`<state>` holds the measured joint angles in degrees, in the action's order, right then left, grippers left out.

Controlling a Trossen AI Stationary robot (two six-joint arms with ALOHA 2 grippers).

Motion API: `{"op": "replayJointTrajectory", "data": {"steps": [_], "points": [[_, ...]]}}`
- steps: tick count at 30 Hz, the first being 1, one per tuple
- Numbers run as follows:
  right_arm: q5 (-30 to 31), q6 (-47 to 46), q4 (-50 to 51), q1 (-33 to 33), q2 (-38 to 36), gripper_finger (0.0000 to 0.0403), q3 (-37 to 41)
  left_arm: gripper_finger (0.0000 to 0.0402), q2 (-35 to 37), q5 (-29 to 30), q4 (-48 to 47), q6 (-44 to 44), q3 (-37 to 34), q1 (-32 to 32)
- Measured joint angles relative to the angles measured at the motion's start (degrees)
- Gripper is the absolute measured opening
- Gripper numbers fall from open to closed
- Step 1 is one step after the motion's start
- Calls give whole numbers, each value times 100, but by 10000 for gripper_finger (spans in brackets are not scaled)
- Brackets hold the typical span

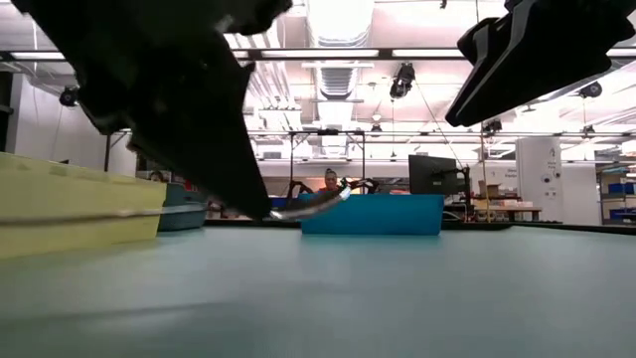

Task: Sort silverware by color (type)
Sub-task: Put the black spoon into the blue bin

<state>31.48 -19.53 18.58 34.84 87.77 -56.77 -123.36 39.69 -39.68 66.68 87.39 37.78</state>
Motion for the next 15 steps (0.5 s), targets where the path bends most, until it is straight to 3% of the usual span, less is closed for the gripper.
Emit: {"op": "replayJointTrajectory", "data": {"steps": [15], "points": [[7, 59, 4, 1, 15, 89, 0, 0, 1063, 905, -2397, -214, -34, -266]]}}
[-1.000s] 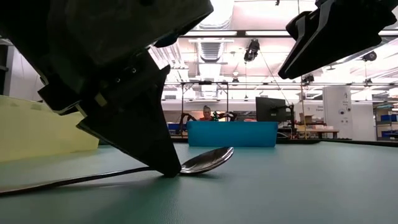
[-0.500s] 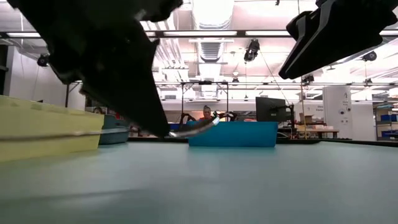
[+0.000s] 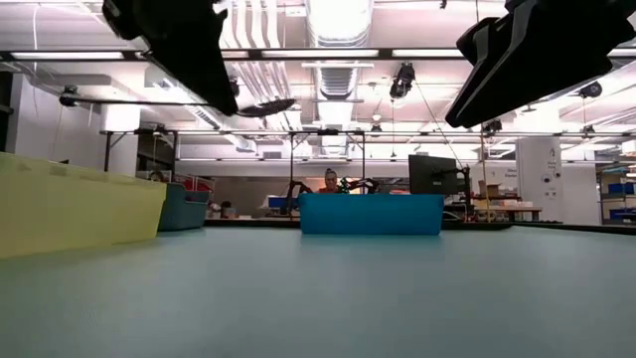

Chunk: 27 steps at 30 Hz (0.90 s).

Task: Sort silverware by color (type)
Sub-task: Put the black spoon into the blue bin

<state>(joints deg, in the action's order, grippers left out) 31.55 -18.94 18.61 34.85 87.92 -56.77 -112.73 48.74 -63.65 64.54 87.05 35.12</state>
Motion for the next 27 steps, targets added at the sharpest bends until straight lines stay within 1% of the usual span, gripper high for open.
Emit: {"op": "replayJointTrajectory", "data": {"steps": [6, 12, 15, 21, 27], "points": [[41, 64, -2, -2, 0, 89, 0, 0, 439, 460, -857, -1, -66, -294], [477, 368, -76, -33, 7, 89, 0, 0, 964, 752, -1005, -263, -411, -605], [494, 632, -142, -133, 7, 89, 0, 0, 1281, 777, -981, -310, -748, -770], [495, 1006, -188, -433, 4, 89, 0, 0, 2097, 789, -754, -363, -1639, -1145], [448, 1587, -409, -820, -9, 89, 0, 0, 3067, 773, -406, -409, -2606, -1760]]}}
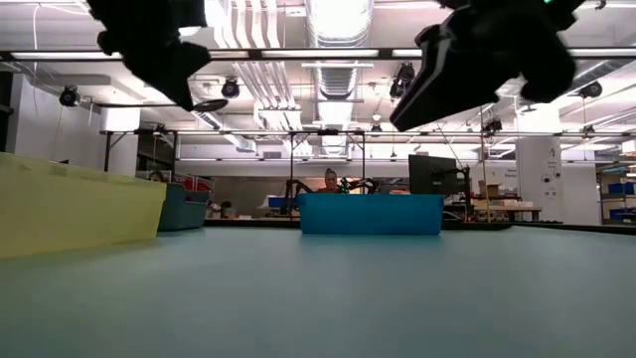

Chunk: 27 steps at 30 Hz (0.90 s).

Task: Sort silverware by color (type)
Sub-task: Put the black spoon into the blue bin

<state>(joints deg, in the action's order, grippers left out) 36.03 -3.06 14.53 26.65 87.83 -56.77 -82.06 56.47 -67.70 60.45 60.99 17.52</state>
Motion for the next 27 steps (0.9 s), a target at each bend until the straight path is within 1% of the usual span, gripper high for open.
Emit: {"op": "replayJointTrajectory", "data": {"steps": [5, 8, 12, 15, 18, 23, 27], "points": [[-40, 250, 13, -338, -7, 84, 8, 0, 710, 0, 165, -147, -484, -703], [-302, 796, 22, -524, -23, 74, 28, 0, 1029, 0, 381, -602, -637, -1195], [-520, 1343, -95, -837, -118, 59, 28, 0, 1355, -50, 1018, -1624, -744, -1928], [-555, 1684, -294, -1127, -218, 50, 26, 0, 1533, -352, 1671, -2488, -783, -2534], [-952, 1941, -416, -1463, -335, 45, 26, 0, 1645, -725, 2324, -3195, -830, -3158], [-1496, 2023, -461, -2069, -571, 43, 27, 0, 1644, -1149, 2853, -3574, -833, -4127], [-1561, 2063, -466, -2485, -706, 43, 79, 0, 1512, -1424, 3177, -3626, -833, -4717]]}}
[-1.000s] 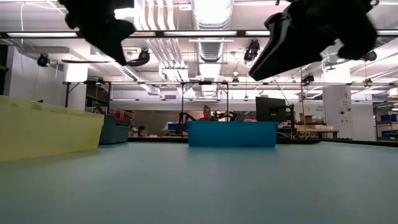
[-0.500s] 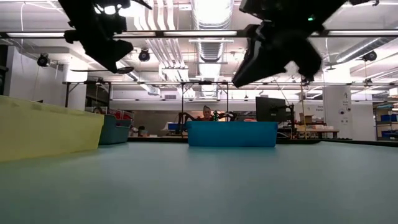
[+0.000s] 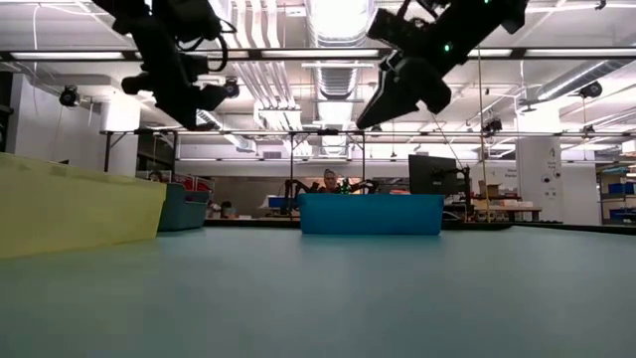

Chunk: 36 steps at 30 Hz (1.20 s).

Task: Sort silverware by color (type)
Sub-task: Put the black spoon into the blue bin

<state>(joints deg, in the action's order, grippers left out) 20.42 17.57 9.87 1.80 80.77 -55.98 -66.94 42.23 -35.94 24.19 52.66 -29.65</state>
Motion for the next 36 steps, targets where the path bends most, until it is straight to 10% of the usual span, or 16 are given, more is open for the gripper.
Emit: {"op": "replayJointTrajectory", "data": {"steps": [36], "points": [[-1038, 139, -472, -1578, -714, 43, 1141, 0, -2121, -403, 442, 743, 0, -1865]]}}
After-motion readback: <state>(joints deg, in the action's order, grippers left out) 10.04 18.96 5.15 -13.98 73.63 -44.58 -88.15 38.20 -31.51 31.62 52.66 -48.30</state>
